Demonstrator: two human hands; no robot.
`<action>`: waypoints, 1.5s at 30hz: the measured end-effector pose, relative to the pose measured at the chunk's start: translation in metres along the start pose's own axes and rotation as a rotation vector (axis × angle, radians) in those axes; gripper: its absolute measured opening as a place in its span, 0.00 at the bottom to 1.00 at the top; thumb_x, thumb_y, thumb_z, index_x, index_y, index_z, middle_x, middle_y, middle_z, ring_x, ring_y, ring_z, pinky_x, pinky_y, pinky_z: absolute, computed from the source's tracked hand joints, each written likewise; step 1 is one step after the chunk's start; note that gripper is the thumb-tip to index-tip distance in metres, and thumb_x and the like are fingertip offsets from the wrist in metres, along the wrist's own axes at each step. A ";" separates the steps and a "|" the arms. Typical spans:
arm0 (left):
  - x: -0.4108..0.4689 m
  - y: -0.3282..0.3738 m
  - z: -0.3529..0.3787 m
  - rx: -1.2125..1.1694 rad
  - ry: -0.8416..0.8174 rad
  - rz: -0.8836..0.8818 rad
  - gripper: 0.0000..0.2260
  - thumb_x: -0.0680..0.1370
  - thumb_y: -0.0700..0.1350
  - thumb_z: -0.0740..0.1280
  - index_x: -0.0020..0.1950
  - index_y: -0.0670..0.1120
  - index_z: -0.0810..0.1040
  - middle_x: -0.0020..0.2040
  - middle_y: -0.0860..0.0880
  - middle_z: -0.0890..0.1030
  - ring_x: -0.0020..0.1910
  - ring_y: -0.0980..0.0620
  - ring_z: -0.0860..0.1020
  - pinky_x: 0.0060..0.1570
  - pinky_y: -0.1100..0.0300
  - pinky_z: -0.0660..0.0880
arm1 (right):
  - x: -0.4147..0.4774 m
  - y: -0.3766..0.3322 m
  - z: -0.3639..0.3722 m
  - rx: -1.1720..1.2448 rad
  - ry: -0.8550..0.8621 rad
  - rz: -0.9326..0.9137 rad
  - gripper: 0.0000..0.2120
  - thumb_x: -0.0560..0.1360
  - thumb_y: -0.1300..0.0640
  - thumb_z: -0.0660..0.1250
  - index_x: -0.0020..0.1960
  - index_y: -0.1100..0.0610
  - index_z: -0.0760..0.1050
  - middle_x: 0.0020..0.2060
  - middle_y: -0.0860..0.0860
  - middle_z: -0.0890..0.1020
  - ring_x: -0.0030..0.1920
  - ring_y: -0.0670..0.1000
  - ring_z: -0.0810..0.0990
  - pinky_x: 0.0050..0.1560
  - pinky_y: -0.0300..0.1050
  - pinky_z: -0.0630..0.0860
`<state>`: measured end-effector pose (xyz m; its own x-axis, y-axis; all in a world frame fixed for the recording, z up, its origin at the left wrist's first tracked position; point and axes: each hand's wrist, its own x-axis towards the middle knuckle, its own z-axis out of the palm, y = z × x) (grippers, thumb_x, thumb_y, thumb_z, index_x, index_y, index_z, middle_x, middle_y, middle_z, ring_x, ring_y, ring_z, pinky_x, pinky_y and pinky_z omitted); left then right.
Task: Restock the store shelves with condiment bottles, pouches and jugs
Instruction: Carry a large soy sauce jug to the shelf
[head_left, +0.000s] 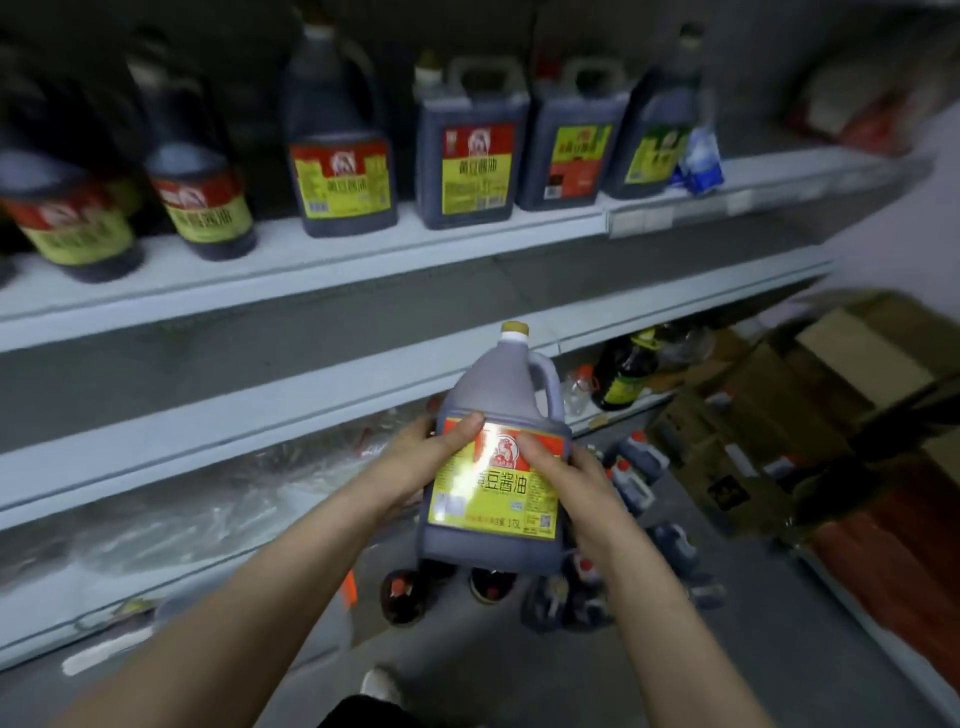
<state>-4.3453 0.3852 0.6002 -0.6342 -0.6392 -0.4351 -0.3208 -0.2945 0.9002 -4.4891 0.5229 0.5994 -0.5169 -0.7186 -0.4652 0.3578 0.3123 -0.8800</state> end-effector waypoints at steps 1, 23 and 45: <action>0.000 0.012 -0.003 0.010 0.009 0.028 0.26 0.64 0.66 0.72 0.51 0.48 0.80 0.43 0.54 0.87 0.41 0.55 0.85 0.37 0.63 0.79 | 0.002 -0.012 0.003 -0.006 -0.009 -0.026 0.29 0.60 0.43 0.81 0.55 0.56 0.82 0.46 0.56 0.88 0.47 0.57 0.88 0.42 0.49 0.84; 0.015 0.119 -0.101 0.098 0.175 0.322 0.29 0.67 0.65 0.75 0.61 0.53 0.76 0.52 0.52 0.85 0.49 0.55 0.84 0.50 0.59 0.80 | 0.070 -0.134 0.078 -0.198 -0.224 -0.328 0.36 0.59 0.40 0.82 0.63 0.49 0.75 0.51 0.50 0.87 0.51 0.52 0.87 0.45 0.43 0.83; 0.084 0.179 -0.175 0.268 0.543 0.594 0.35 0.70 0.45 0.79 0.73 0.47 0.68 0.66 0.48 0.75 0.65 0.53 0.75 0.55 0.52 0.81 | 0.212 -0.229 0.148 -0.352 -0.493 -0.562 0.39 0.65 0.55 0.82 0.71 0.38 0.69 0.62 0.39 0.81 0.63 0.44 0.79 0.59 0.46 0.80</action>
<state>-4.3333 0.1547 0.7284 -0.3458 -0.9072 0.2395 -0.2407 0.3324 0.9119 -4.5651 0.2069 0.7160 -0.1164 -0.9903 0.0761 -0.1593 -0.0570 -0.9856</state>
